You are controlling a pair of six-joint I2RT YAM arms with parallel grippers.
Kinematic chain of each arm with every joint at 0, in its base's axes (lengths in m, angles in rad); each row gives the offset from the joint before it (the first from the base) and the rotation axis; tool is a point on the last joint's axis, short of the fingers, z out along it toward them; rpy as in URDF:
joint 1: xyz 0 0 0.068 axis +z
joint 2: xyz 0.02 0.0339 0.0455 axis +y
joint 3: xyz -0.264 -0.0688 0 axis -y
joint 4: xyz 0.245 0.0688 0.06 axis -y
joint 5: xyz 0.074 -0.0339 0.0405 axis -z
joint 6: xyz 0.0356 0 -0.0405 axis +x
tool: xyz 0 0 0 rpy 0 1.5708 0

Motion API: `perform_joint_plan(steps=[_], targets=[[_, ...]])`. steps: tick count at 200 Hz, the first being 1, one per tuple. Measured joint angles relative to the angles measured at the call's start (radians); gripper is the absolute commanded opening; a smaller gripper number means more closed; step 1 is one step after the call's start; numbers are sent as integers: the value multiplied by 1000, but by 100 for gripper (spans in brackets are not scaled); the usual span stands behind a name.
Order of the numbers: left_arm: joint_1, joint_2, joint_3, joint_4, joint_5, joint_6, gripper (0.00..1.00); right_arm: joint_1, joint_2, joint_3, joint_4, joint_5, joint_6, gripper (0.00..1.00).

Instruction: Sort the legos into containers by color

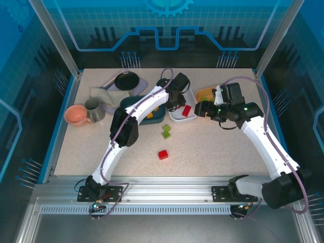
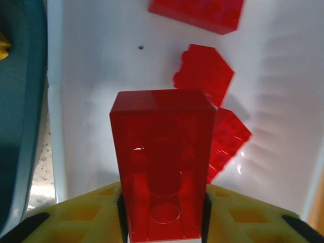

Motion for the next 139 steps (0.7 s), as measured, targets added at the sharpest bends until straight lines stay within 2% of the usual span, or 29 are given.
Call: perform_joint_plan(steps=[37, 62, 83, 104, 139], targets=[[11, 12, 14, -11, 28, 22, 64, -1, 28, 0, -11, 0, -5, 76], [11, 1, 29, -15, 40, 39, 68, 26, 38, 0, -28, 29, -41, 76], [11, -61, 0, -28, 45, 46, 69, 111, 70, 1, -35, 77, -82, 76], [14, -261, -193, -13, 44, 45, 71, 231, 143, 12, -37, 120, -115, 77], [66, -745, -628, 61, 42, 42, 75, 415, 358, 84, -43, 198, -150, 77]])
